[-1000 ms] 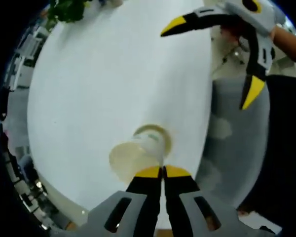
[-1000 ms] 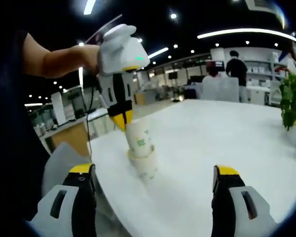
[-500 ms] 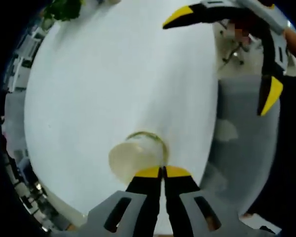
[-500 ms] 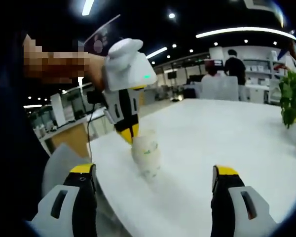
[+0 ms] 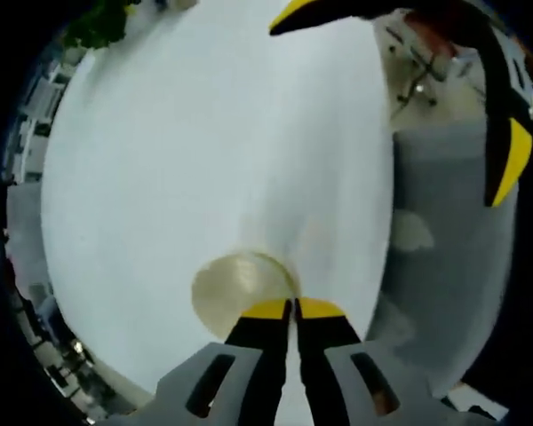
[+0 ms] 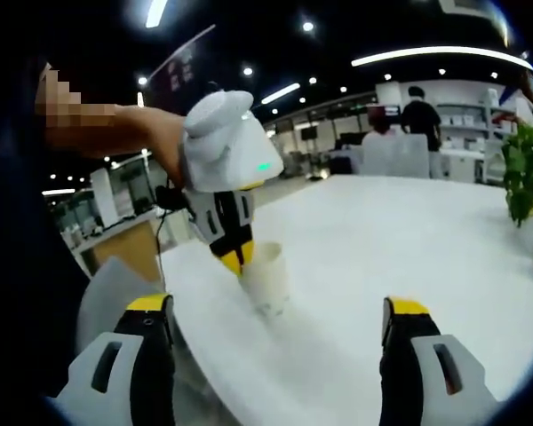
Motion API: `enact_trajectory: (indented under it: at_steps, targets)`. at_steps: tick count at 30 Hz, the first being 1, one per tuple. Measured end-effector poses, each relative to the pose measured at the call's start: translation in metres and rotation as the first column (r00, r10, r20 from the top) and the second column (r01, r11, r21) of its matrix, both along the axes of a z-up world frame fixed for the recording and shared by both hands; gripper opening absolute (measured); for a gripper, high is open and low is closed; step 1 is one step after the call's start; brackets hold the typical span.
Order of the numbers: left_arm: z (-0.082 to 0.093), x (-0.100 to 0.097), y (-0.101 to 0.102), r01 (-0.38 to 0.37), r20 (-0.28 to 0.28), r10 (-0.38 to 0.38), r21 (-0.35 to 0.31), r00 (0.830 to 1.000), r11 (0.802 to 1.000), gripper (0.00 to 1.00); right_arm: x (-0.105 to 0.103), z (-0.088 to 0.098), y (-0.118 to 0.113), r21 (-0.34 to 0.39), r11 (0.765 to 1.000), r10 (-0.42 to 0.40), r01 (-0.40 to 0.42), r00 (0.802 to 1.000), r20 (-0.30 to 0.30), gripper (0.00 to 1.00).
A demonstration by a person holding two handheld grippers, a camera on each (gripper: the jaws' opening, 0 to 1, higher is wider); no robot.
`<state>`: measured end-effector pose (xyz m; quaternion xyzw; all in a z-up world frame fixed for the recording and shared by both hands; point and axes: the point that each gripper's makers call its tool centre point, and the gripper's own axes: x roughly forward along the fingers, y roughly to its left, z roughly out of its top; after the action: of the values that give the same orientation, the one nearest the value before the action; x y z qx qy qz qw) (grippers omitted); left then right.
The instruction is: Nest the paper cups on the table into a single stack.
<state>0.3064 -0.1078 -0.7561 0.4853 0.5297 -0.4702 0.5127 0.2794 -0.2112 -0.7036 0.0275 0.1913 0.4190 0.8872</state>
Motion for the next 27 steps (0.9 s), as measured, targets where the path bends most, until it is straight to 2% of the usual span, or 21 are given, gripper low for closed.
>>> enact_trajectory:
  at_steps: [1, 3, 5, 12, 15, 17, 20, 22, 25, 26, 27]
  targets:
    - [0.000, -0.003, -0.003, -0.029, -0.026, 0.028, -0.021, 0.999, 0.999, 0.02, 0.000, 0.000, 0.001, 0.000, 1.000, 0.001, -0.001, 1.000, 0.000, 0.96]
    - [0.000, -0.003, -0.002, -0.020, -0.029, 0.019, -0.024, 0.999, 1.000, 0.02, -0.001, 0.000, 0.001, -0.002, 1.000, 0.003, -0.003, 1.000, 0.001, 0.96]
    - [0.000, 0.002, 0.001, 0.006, -0.007, -0.007, -0.026, 1.000, 1.000, 0.03, -0.001, 0.001, 0.002, 0.001, 1.000, 0.004, -0.004, 1.000, 0.002, 0.96]
    - [0.004, 0.015, 0.007, 0.001, 0.026, 0.001, -0.070, 1.000, 0.998, 0.20, -0.001, 0.002, 0.002, -0.004, 1.000, 0.003, -0.003, 1.000, 0.004, 0.96]
    - [0.006, 0.015, 0.008, -0.011, 0.021, 0.013, -0.099, 1.000, 0.995, 0.32, -0.001, 0.003, 0.003, -0.006, 1.000, 0.006, -0.006, 1.000, 0.008, 0.96]
    - [0.008, 0.018, 0.004, -0.014, 0.031, 0.019, -0.137, 0.999, 0.990, 0.47, 0.000, 0.004, 0.003, -0.006, 1.000, 0.006, -0.006, 1.000, 0.007, 0.96]
    - [0.011, 0.020, 0.005, -0.018, 0.037, 0.025, -0.160, 0.999, 0.987, 0.55, 0.001, 0.004, 0.004, -0.008, 1.000, 0.008, -0.008, 1.000, 0.008, 0.96]
    - [0.014, 0.022, 0.003, -0.026, 0.047, 0.036, -0.199, 0.998, 0.980, 0.61, 0.002, 0.005, 0.004, -0.007, 1.000, 0.010, -0.010, 1.000, 0.012, 0.96]
    - [0.024, 0.025, -0.005, -0.059, 0.061, 0.080, -0.286, 0.995, 0.956, 0.72, 0.006, 0.009, 0.004, -0.011, 1.000, 0.012, -0.012, 1.000, 0.023, 0.96]
    - [0.026, 0.025, -0.005, -0.045, 0.062, 0.066, -0.301, 0.996, 0.953, 0.76, 0.007, 0.011, 0.005, -0.014, 1.000, 0.014, -0.014, 1.000, 0.027, 0.96]
    - [0.031, 0.030, -0.006, -0.041, 0.091, 0.076, -0.337, 0.993, 0.941, 0.78, 0.009, 0.013, 0.005, -0.019, 1.000, 0.012, -0.012, 0.999, 0.036, 0.98]
